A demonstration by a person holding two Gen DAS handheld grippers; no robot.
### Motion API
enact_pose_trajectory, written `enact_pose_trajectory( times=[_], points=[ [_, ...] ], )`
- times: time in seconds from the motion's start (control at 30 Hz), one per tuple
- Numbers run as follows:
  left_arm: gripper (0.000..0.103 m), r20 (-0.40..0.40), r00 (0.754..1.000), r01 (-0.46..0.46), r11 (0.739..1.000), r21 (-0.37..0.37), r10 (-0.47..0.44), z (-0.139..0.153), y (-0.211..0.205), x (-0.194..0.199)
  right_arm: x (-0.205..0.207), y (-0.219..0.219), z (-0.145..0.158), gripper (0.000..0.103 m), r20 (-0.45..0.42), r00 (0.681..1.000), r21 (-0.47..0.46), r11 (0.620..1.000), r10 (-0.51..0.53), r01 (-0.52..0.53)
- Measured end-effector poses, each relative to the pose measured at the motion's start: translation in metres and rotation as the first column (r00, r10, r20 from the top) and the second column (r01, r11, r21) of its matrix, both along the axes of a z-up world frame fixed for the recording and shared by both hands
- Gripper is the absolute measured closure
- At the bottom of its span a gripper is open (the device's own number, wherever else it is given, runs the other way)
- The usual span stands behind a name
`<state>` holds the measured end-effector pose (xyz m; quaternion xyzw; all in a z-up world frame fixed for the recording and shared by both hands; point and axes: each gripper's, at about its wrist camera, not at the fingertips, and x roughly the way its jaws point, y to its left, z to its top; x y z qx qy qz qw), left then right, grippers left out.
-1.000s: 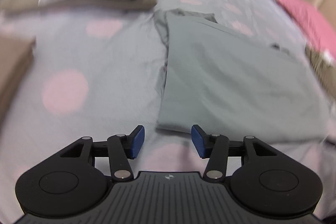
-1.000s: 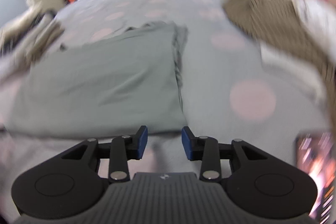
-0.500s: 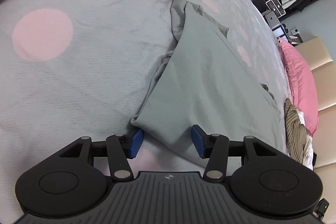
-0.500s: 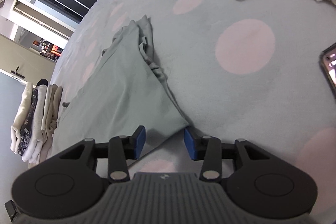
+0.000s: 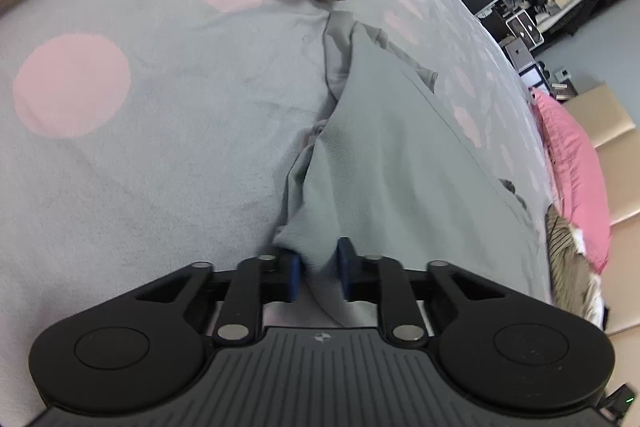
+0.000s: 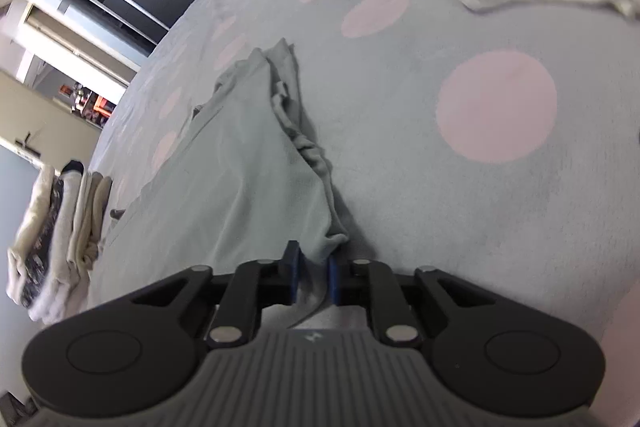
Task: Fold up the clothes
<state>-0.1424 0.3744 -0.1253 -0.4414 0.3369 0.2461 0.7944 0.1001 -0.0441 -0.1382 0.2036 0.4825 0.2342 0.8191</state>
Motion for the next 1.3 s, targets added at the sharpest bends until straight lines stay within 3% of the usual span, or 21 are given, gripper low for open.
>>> enact_pose_trajectory(
  times=[0.23,0.4,0.7,0.77,0.93,1.1,1.2,1.3],
  points=[
    [0.096,-0.078,0.994,0.089,0.975,0.205,-0.075,0.038,-0.023,0.009,-0.016,0.007,0.036,0.097,0.146,0.986,-0.116,0.991,0.075,-0.059],
    [0.1,-0.15,0.986,0.116,0.959,0.26,-0.079,0.062,-0.033,-0.003,-0.032,0.003,0.055,0.097,0.154,0.98,-0.163,0.981,0.128,-0.103],
    [0.103,-0.243,0.966,0.156,0.946,0.284,-0.086,0.09,-0.048,-0.055,-0.083,-0.011,0.074,0.098,0.135,0.96,-0.25,0.946,0.247,-0.208],
    [0.103,-0.257,0.961,0.174,0.945,0.278,-0.101,0.091,-0.051,-0.064,-0.094,-0.019,0.076,0.103,0.132,0.959,-0.265,0.941,0.251,-0.21],
    [0.103,-0.275,0.951,0.207,0.949,0.239,-0.138,0.086,-0.051,-0.069,-0.1,-0.036,0.068,0.103,0.084,0.97,-0.275,0.941,0.229,-0.198],
    [0.103,-0.291,0.936,0.262,0.942,0.21,-0.196,0.085,-0.054,-0.055,-0.098,-0.035,0.066,0.093,0.053,0.965,-0.222,0.946,0.255,-0.238],
    [0.102,-0.291,0.929,0.299,0.929,0.218,-0.231,0.091,-0.054,-0.041,-0.093,-0.028,0.073,0.073,0.067,0.958,-0.206,0.944,0.277,-0.259],
    [0.091,-0.284,0.922,0.334,0.913,0.233,-0.264,0.098,-0.052,-0.025,-0.079,-0.021,0.083,0.067,0.094,0.947,-0.201,0.937,0.309,-0.286]
  ],
)
